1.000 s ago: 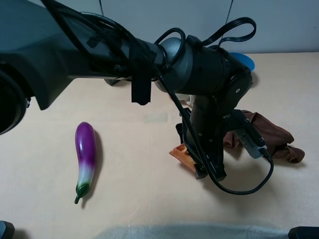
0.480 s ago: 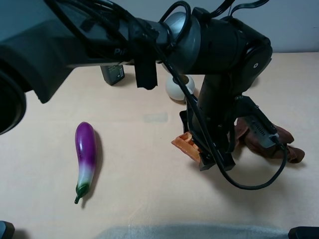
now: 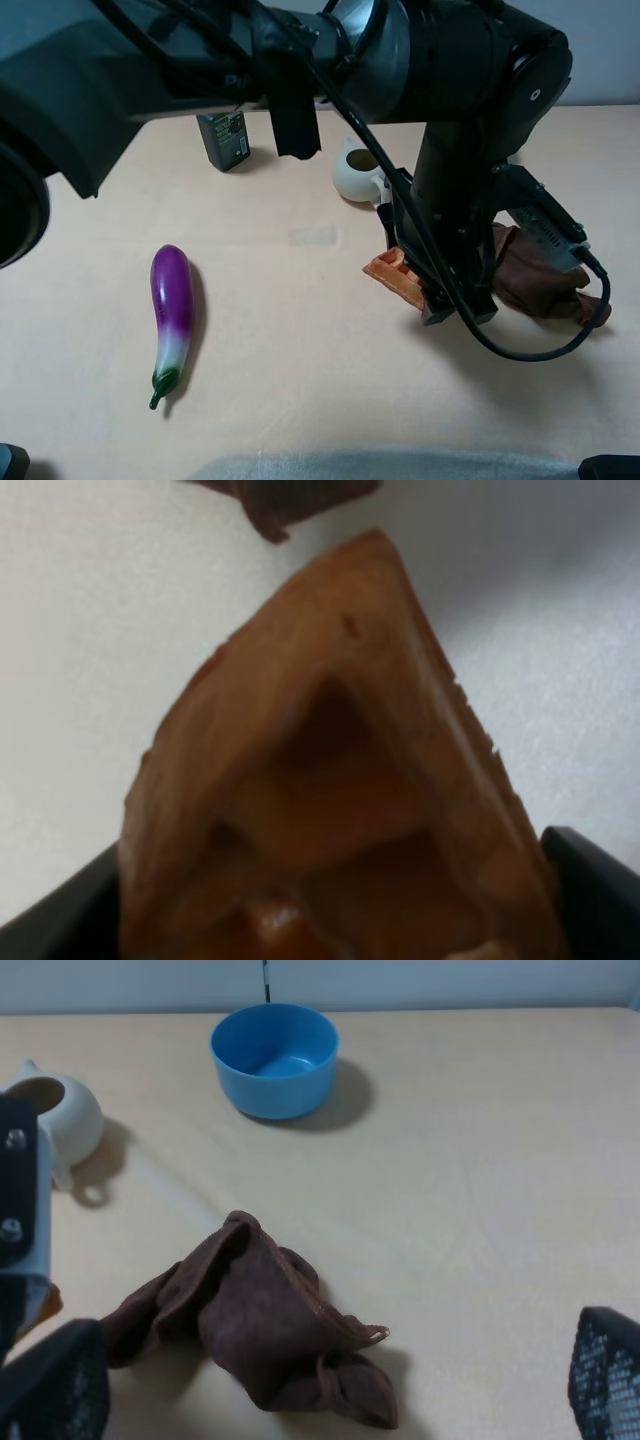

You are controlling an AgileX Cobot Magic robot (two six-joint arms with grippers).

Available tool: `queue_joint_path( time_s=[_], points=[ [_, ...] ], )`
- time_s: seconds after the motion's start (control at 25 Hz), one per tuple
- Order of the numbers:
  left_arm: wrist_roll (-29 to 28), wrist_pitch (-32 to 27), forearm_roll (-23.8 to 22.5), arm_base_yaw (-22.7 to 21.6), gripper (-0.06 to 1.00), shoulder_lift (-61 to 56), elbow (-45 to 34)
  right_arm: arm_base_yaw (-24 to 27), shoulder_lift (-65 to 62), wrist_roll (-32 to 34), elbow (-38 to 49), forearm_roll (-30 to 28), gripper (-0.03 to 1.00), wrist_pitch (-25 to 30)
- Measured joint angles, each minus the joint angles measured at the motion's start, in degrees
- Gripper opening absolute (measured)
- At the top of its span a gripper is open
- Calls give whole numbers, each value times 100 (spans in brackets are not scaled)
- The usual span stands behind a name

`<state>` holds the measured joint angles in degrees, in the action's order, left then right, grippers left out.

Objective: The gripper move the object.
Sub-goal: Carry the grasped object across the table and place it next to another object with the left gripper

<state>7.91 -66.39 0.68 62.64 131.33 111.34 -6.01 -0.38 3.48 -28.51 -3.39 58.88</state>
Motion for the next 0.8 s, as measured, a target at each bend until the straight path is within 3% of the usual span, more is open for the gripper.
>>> queue_joint_path(
  time_s=[0.8],
  points=[
    [-203, -11, -142, -487, 72, -1066, 55, 0, 0, 0, 0, 2, 69, 0]
  ],
)
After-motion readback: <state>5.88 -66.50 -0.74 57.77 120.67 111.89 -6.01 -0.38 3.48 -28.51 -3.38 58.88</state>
